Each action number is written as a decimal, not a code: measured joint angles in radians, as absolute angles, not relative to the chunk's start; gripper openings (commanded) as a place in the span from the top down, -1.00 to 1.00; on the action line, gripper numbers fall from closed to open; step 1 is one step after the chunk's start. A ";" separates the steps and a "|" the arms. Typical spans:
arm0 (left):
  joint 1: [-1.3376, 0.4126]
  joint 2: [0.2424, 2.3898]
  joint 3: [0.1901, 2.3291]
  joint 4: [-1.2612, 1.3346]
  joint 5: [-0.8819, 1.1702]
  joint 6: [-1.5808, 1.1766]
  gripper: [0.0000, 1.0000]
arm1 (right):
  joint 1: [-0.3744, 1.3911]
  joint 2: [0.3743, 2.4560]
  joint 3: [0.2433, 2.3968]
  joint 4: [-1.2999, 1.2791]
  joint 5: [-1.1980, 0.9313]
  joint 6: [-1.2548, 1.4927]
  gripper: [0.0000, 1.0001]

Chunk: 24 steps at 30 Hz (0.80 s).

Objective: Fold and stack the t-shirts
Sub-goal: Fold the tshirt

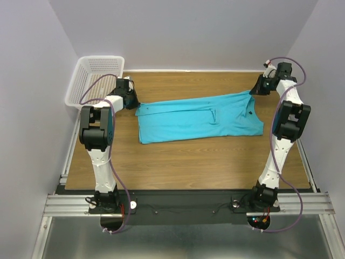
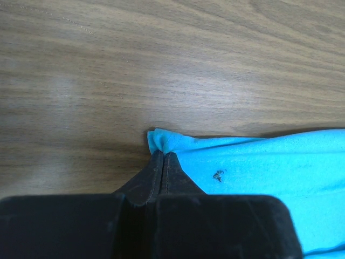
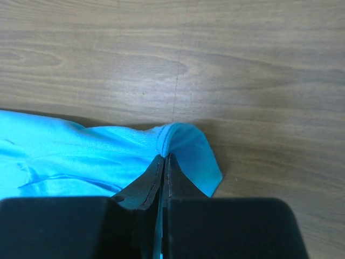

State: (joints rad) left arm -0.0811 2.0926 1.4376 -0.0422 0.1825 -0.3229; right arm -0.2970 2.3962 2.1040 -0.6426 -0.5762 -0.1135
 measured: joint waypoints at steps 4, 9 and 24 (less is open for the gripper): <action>-0.081 2.093 1.438 -0.042 0.183 -0.324 1.00 | -0.297 2.398 2.120 -0.639 -0.576 -0.107 0.94; -0.081 2.093 1.438 -0.042 0.183 -0.324 1.00 | -0.297 2.405 2.120 -0.640 -0.564 -0.109 0.63; -0.075 2.096 1.449 -0.047 0.197 -0.331 0.85 | -0.307 2.403 2.112 -0.635 -0.476 -0.140 0.27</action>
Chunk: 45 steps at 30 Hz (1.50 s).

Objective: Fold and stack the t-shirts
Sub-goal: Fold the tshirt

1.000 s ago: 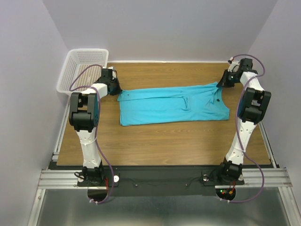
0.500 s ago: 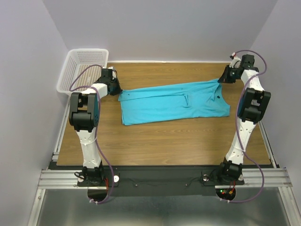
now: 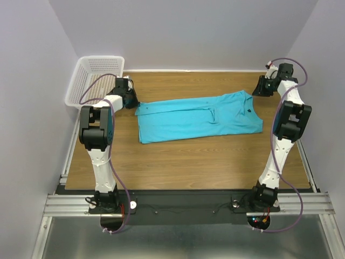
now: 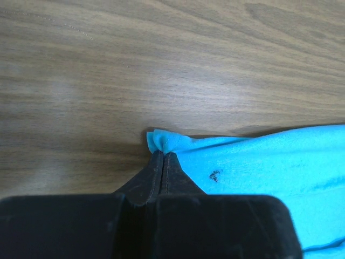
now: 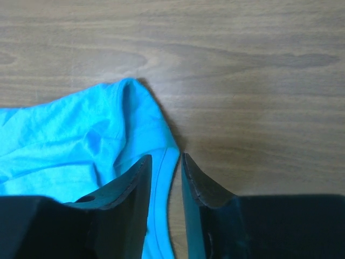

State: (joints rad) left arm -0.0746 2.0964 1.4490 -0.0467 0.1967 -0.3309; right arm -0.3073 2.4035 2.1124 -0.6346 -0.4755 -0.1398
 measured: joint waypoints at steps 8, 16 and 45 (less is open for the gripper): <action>-0.073 2.095 1.458 -0.041 0.226 -0.334 0.17 | -0.308 2.152 1.796 -0.622 -0.481 -0.229 0.16; -0.073 2.023 1.458 -0.031 0.275 -0.336 -0.35 | -0.351 1.918 1.532 -0.620 -0.470 -0.312 0.08; -0.056 1.176 0.921 0.106 0.235 -0.294 -0.47 | -0.366 1.821 1.259 -0.608 -0.361 -0.292 0.14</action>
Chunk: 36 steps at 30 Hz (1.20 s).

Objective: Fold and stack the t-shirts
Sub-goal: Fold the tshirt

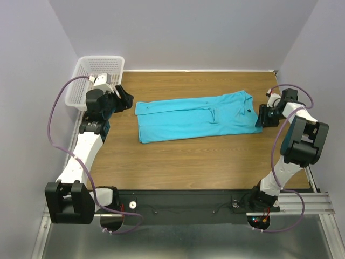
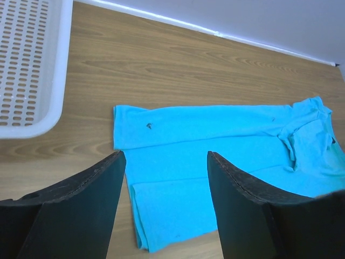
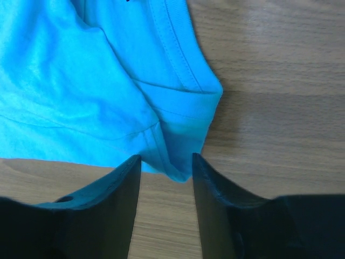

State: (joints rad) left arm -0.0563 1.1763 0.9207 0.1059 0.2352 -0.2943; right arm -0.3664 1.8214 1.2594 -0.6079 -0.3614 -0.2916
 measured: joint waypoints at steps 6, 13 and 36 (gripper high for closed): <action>-0.050 1.107 0.869 0.100 0.246 -0.321 -0.47 | -0.366 1.832 1.259 -0.594 -0.342 -0.292 0.54; -0.050 1.085 0.842 0.099 0.262 -0.345 -0.47 | -0.366 1.848 1.259 -0.592 -0.342 -0.294 0.39; -0.050 1.085 0.768 0.128 0.315 -0.395 -0.46 | -0.367 1.883 1.256 -0.592 -0.338 -0.325 0.99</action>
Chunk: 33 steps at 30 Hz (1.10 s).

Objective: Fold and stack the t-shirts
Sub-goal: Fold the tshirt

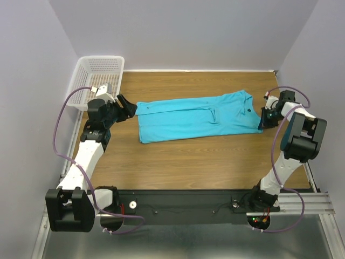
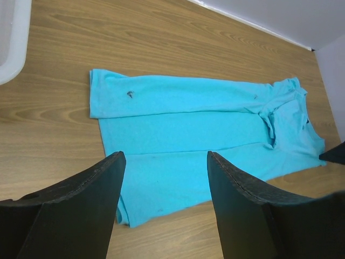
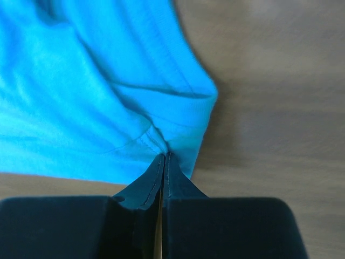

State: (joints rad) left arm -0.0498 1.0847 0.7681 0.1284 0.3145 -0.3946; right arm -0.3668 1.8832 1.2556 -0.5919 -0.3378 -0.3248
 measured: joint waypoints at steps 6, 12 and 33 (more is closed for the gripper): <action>-0.050 1.124 0.760 0.139 0.338 -0.401 -0.46 | -0.369 2.028 1.468 -0.596 -0.262 -0.352 0.99; -0.051 1.207 0.763 0.159 0.364 -0.402 -0.46 | -0.374 2.197 1.721 -0.593 -0.184 -0.360 0.99; -0.262 1.950 1.397 -0.003 0.307 -0.161 -0.39 | -0.379 2.106 1.778 -0.582 -0.241 -0.267 -0.09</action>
State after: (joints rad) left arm -0.2623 1.9503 1.3968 -0.0029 0.3073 -0.1612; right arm -0.3786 2.1063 1.7782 -0.5819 -0.2409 -0.2672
